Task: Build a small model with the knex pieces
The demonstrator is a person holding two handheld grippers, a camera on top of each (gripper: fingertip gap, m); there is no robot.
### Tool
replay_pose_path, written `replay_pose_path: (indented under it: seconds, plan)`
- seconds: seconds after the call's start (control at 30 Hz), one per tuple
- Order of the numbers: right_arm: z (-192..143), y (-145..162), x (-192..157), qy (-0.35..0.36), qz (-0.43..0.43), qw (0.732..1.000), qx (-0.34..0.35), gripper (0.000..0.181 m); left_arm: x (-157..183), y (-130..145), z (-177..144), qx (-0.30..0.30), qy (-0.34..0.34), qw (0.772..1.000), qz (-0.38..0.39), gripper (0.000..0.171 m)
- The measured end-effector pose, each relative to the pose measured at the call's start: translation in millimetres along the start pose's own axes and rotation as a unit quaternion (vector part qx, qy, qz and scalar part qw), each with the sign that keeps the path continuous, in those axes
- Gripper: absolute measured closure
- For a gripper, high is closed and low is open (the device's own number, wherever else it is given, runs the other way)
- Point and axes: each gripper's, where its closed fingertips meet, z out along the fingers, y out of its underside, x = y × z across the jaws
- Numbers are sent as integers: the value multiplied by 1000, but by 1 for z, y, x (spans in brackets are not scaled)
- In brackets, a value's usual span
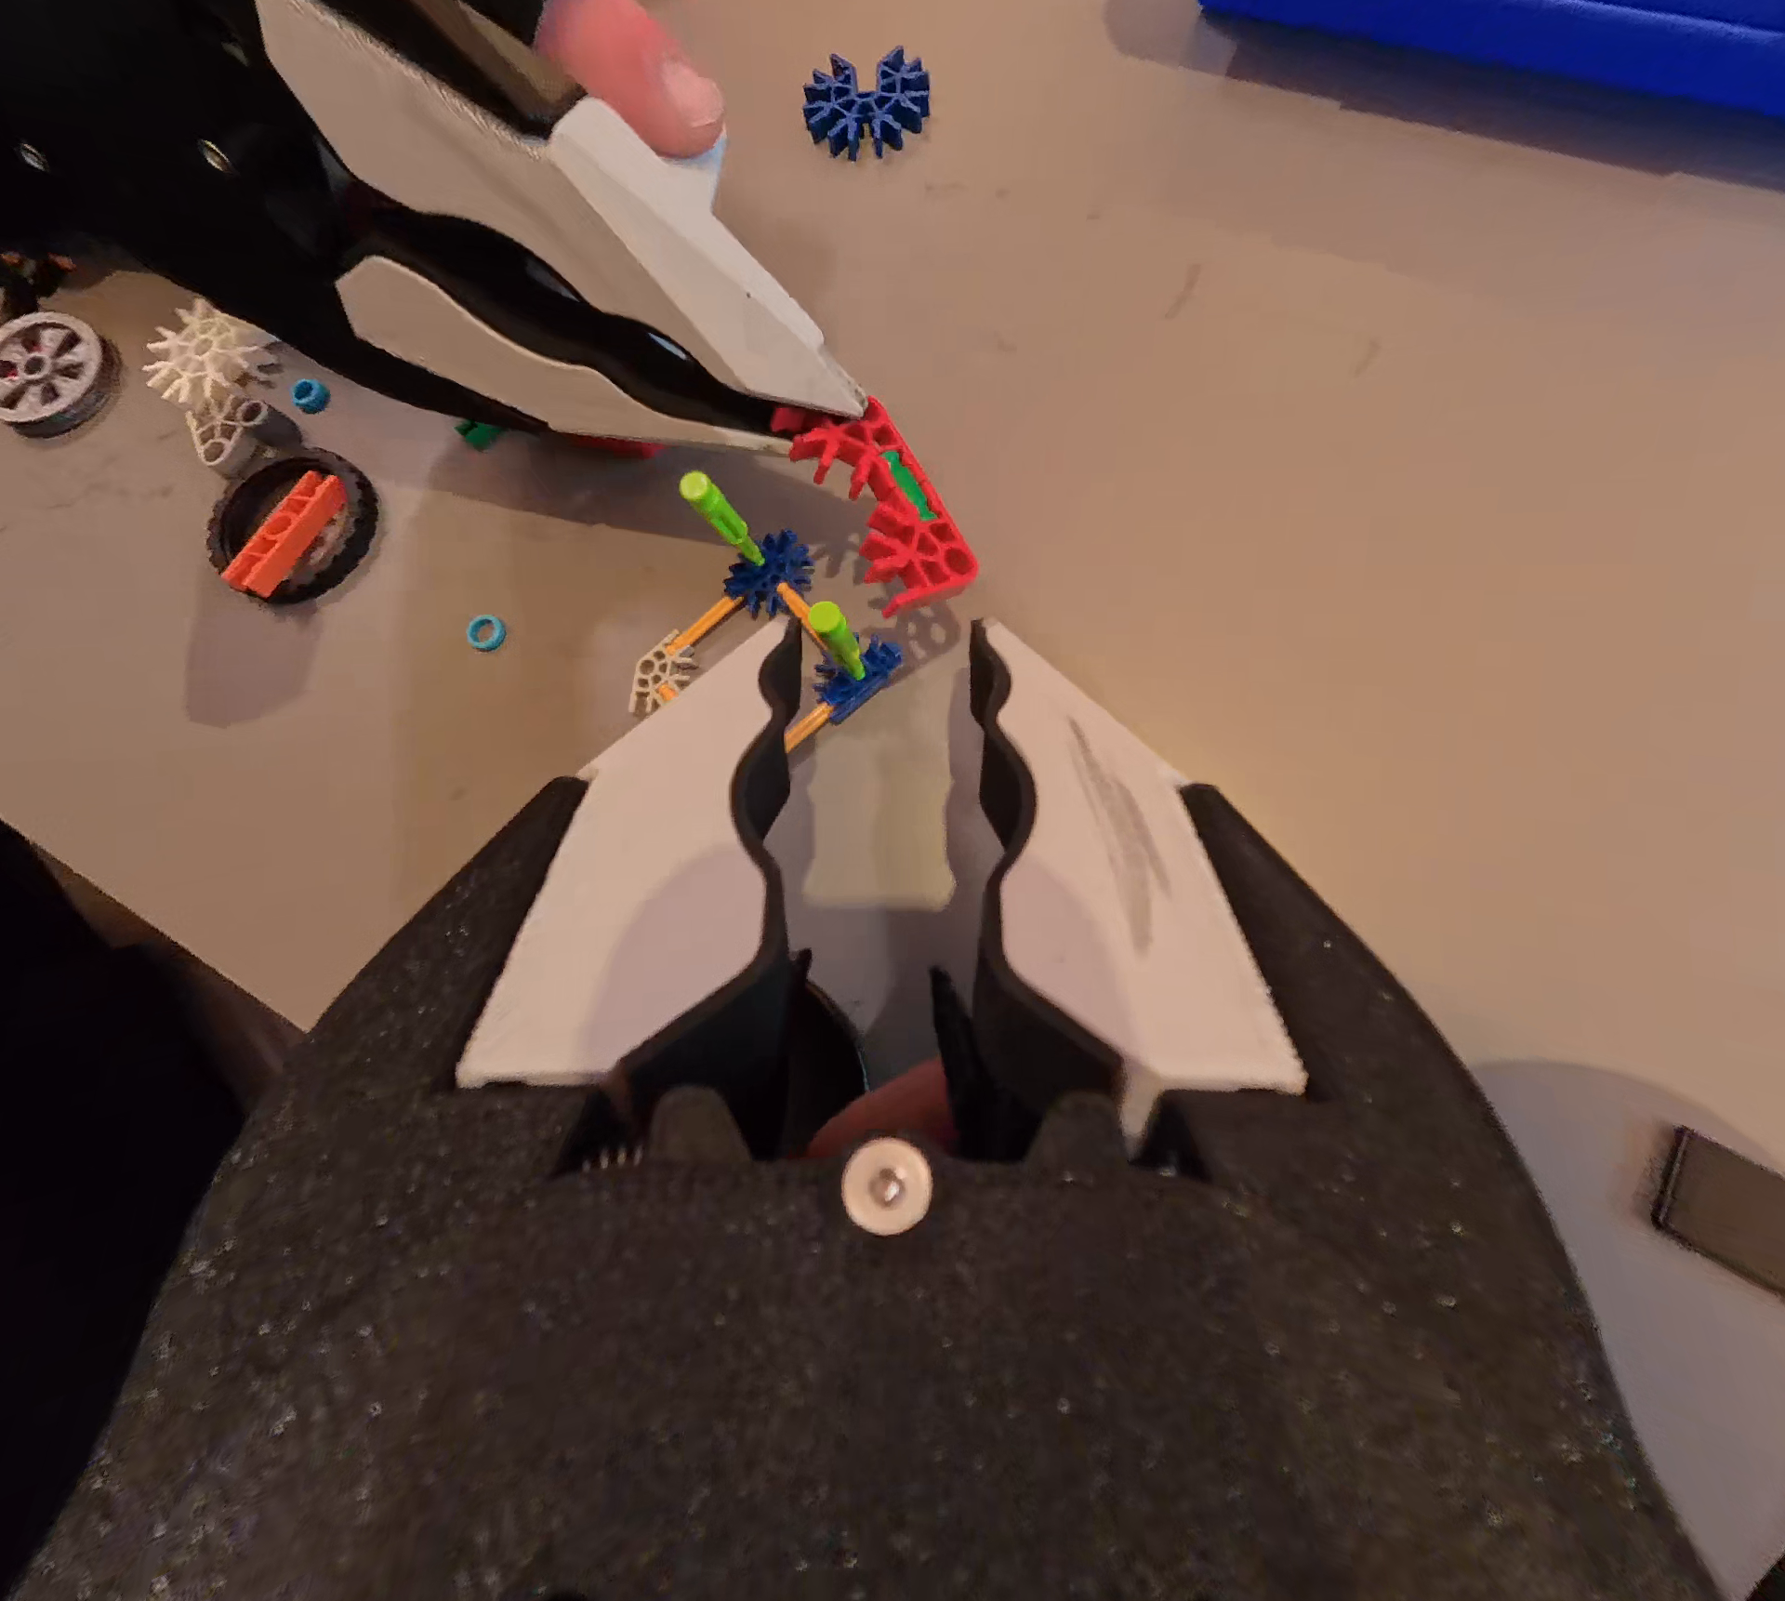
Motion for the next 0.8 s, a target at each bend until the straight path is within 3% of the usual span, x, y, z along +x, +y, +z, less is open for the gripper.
replay_pose_path:
  seconds: [0.3, 0.8]
  plan:
    - [8, -1, -6, -35, -68, 997, -19, 129, -3, -1, -5, -5, -42, 996, 75, 168]
    - [9, 1, -5, -70, -89, 993, -24, 145, 0, -14, -6, 13, -71, 989, 133, 169]
